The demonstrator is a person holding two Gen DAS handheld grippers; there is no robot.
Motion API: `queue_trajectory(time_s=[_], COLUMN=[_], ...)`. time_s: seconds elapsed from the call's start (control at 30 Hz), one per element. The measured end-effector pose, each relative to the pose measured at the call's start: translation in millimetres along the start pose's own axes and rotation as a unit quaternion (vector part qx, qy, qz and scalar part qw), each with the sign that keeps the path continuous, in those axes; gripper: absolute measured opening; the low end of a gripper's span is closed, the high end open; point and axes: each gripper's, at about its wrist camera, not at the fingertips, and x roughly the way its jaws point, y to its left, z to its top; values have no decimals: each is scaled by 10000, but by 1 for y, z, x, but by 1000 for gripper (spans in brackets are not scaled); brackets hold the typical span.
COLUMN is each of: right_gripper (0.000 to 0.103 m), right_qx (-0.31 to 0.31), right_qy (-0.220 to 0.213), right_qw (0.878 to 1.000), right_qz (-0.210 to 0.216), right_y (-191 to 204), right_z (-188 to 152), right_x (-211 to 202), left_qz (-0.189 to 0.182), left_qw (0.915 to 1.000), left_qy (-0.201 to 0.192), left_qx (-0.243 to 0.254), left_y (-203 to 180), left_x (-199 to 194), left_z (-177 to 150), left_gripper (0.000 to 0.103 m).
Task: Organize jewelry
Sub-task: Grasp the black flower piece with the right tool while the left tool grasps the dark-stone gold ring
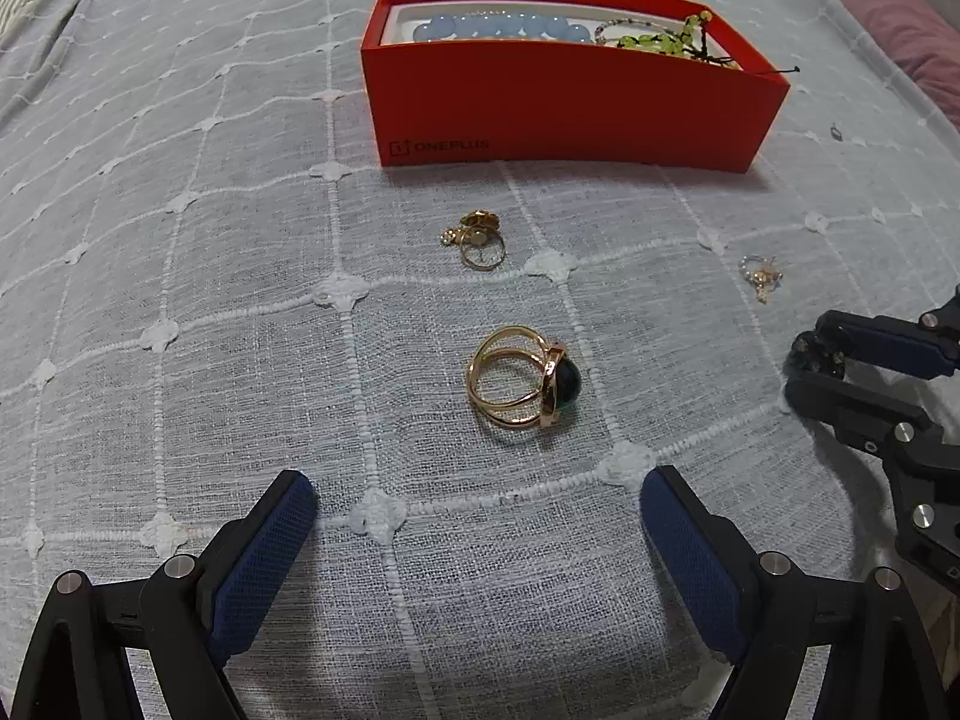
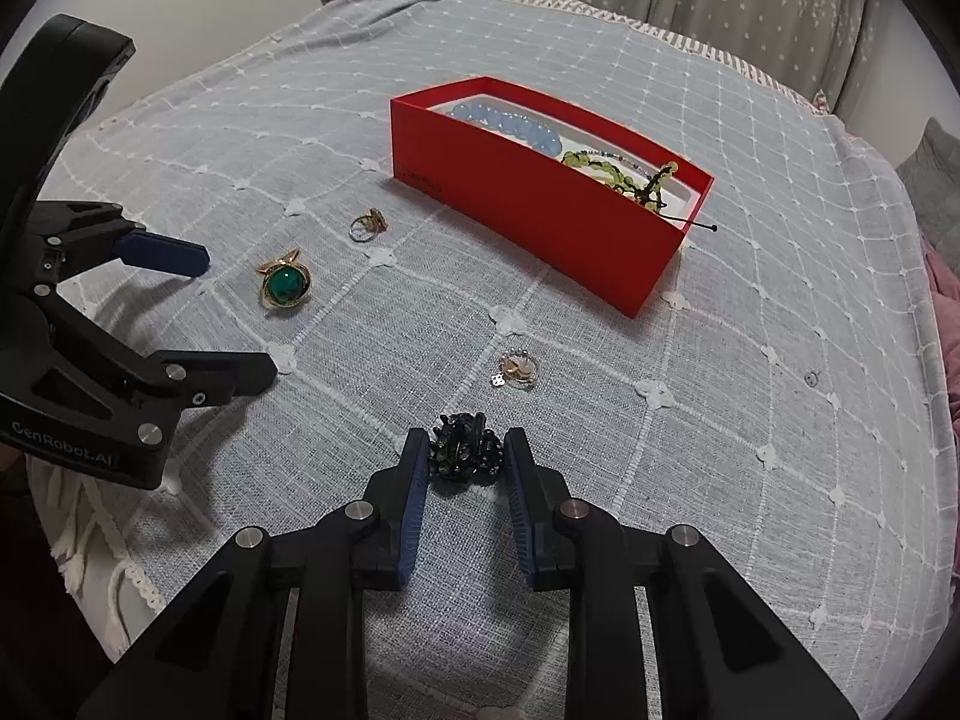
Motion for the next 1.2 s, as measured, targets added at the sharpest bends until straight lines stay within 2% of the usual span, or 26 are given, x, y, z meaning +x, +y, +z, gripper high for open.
queue_trajectory(time_s=[0.27, 0.47, 0.53, 0.87, 1.0, 1.2], right_gripper=[27, 27, 27, 27, 27, 27], right_qx=[66, 112, 124, 162, 174, 216], right_qy=[-36, -101, -106, -66, -81, -126], right_qw=[10000, 9999, 9999, 9998, 9998, 9997], right_qz=[34, 52, 46, 17, -3, -6], right_y=[-2, -4, -4, -6, -6, -8], right_z=[2, 2, 2, 1, 2, 3], right_x=[-5, -12, -13, -13, -13, -15], left_qz=[-165, -479, -518, -326, -269, -341], left_qw=[9998, 9985, 9983, 9987, 9988, 9985], left_qy=[-43, -156, -189, -290, -317, -346], left_qx=[-95, -190, -183, -274, -240, -269], left_y=[4, 2, 1, 3, 4, 7], left_x=[-4, -6, -6, 0, -1, -5], left_z=[1, 6, 8, 17, 17, 17], left_gripper=[89, 79, 70, 49, 31, 31])
